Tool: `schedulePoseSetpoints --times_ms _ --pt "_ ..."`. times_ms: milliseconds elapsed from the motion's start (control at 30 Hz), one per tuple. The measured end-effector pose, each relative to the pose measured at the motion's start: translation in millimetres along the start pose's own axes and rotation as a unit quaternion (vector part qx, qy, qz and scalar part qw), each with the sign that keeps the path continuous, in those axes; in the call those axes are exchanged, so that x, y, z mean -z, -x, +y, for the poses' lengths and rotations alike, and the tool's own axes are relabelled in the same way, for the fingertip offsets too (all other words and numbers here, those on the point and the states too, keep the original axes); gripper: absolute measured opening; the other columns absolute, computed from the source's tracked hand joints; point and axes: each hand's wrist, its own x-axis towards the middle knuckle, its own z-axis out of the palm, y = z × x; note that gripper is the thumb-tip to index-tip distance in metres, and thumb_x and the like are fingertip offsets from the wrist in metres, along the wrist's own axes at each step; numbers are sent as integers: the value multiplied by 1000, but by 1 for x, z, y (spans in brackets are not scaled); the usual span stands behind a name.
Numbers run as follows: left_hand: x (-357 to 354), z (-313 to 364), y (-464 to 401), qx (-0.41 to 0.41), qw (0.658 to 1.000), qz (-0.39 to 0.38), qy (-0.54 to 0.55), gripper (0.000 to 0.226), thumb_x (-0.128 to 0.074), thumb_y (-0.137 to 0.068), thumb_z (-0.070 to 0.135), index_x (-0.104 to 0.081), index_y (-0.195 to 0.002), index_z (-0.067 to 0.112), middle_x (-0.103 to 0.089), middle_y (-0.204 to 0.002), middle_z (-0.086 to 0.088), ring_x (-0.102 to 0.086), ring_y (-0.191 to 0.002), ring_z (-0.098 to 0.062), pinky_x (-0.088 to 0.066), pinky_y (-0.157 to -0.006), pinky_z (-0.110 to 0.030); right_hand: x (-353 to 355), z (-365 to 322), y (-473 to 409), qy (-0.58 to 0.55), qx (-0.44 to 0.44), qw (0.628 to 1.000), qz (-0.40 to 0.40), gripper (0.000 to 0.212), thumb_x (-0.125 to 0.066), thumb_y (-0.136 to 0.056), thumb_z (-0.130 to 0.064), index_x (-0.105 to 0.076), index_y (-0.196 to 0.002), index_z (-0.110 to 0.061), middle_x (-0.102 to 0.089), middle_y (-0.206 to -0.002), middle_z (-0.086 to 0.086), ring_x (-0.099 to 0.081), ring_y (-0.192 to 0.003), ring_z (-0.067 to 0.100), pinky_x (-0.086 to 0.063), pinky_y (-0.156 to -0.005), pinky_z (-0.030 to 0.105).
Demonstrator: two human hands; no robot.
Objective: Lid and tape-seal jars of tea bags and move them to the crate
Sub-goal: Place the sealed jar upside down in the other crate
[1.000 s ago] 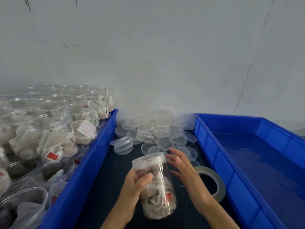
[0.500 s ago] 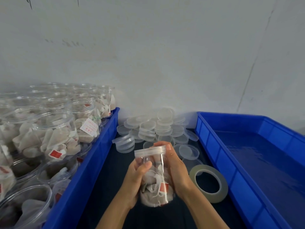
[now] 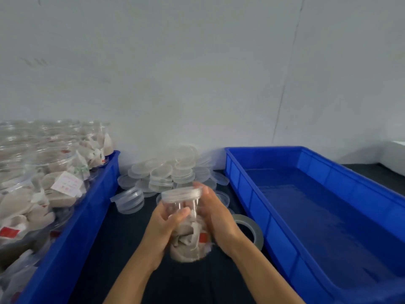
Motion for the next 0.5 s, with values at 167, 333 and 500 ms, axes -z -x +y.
schedulePoseSetpoints --times_ms 167,333,500 --pt "-52 32 -27 -57 997 -24 -51 82 -86 -48 41 -54 -121 21 -71 -112 1 -69 -102 -13 -57 -84 -31 45 -55 19 97 81 991 41 88 -77 -71 -28 -28 -144 -25 -61 -122 2 -68 -100 8 -54 -78 20" --pt "-137 63 -61 -124 982 -125 -69 74 -90 -55 22 -50 -118 20 -66 -114 2 -67 -102 -9 -56 -80 -24 103 -121 54 193 147 958 152 102 -84 -54 -34 -30 -140 -39 -61 -115 4 -67 -102 17 -57 -85 30" --pt "-215 65 -79 -149 965 -168 -136 78 -84 -44 48 -48 -111 32 -61 -108 16 -62 -94 2 -53 -78 -19 164 -146 87 265 154 923 234 100 -88 -62 -25 -27 -140 -39 -56 -114 3 -64 -99 11 -56 -77 22"
